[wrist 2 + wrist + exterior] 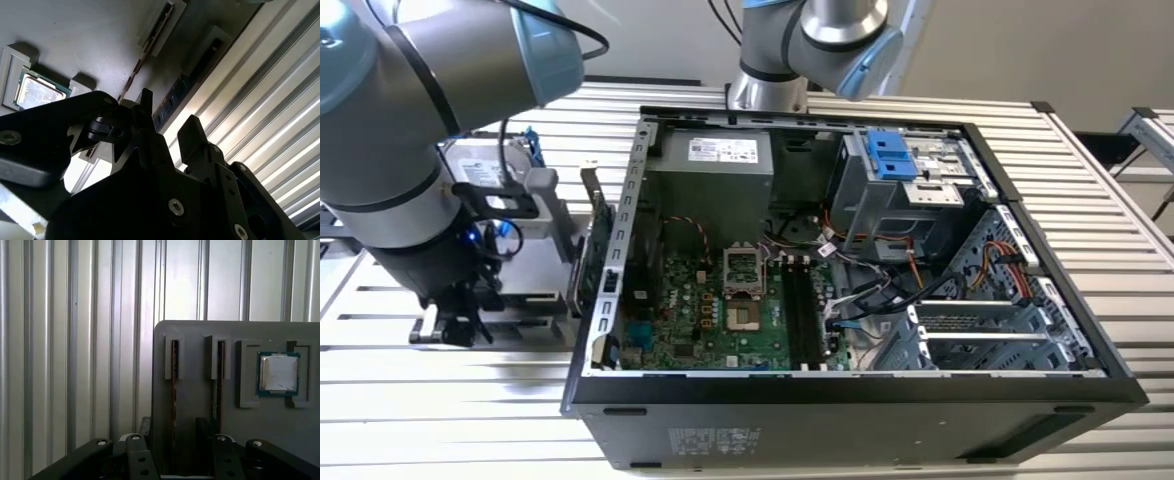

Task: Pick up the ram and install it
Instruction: 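Pick up the ram and move it above insertion slot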

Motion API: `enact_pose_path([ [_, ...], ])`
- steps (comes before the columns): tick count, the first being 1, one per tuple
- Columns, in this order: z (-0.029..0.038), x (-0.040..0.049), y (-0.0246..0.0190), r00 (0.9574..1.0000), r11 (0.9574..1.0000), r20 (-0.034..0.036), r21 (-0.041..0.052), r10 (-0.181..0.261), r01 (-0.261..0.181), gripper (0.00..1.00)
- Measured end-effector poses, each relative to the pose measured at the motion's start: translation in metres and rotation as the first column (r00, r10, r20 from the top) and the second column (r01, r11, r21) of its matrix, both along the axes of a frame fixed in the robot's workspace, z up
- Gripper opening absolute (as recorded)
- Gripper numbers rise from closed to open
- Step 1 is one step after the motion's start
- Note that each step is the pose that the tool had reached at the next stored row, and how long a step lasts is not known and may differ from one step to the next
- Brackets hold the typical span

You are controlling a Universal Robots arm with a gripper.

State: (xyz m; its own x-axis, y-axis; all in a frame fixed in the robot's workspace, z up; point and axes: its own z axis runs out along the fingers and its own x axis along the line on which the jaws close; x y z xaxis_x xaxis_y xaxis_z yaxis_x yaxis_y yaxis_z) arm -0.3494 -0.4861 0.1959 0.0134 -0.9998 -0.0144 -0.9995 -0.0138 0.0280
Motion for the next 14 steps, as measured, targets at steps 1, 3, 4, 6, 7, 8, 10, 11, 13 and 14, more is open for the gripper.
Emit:
enact_pose_path([
  [1, -0.0008, 0.0, 0.0, 1.0, 1.0, -0.0002, 0.0, 0.0, 0.0, 1.0],
  [3, -0.0025, 0.0, 0.0, 1.0, 1.0, -0.0005, -0.0001, 0.0, 0.0, 1.0],
  [4, -0.0033, 0.0, 0.0, 1.0, 1.0, -0.0005, 0.0, 0.0, 0.0, 1.0],
  [6, -0.0038, -0.0001, 0.0, 1.0, 1.0, -0.0009, -0.0002, 0.0, 0.0, 1.0],
  [7, -0.0038, 0.0, 0.0, 1.0, 1.0, -0.0009, -0.0002, 0.0, 0.0, 1.0],
  [8, -0.0039, 0.0, 0.0, 1.0, 1.0, -0.0009, -0.0001, 0.0, 0.0, 1.0],
  [10, -0.0039, 0.0, 0.0, 1.0, 1.0, -0.0011, -0.0001, 0.0, 0.0, 1.0],
  [11, -0.0039, 0.0, 0.0, 1.0, 1.0, -0.0011, -0.0001, 0.0, 0.0, 1.0],
  [13, -0.0039, 0.0, 0.0, 1.0, 1.0, -0.0011, -0.0001, 0.0, 0.0, 1.0],
  [14, -0.0039, 0.0, 0.0, 1.0, 1.0, -0.0012, 0.0, 0.0, 0.0, 1.0],
])
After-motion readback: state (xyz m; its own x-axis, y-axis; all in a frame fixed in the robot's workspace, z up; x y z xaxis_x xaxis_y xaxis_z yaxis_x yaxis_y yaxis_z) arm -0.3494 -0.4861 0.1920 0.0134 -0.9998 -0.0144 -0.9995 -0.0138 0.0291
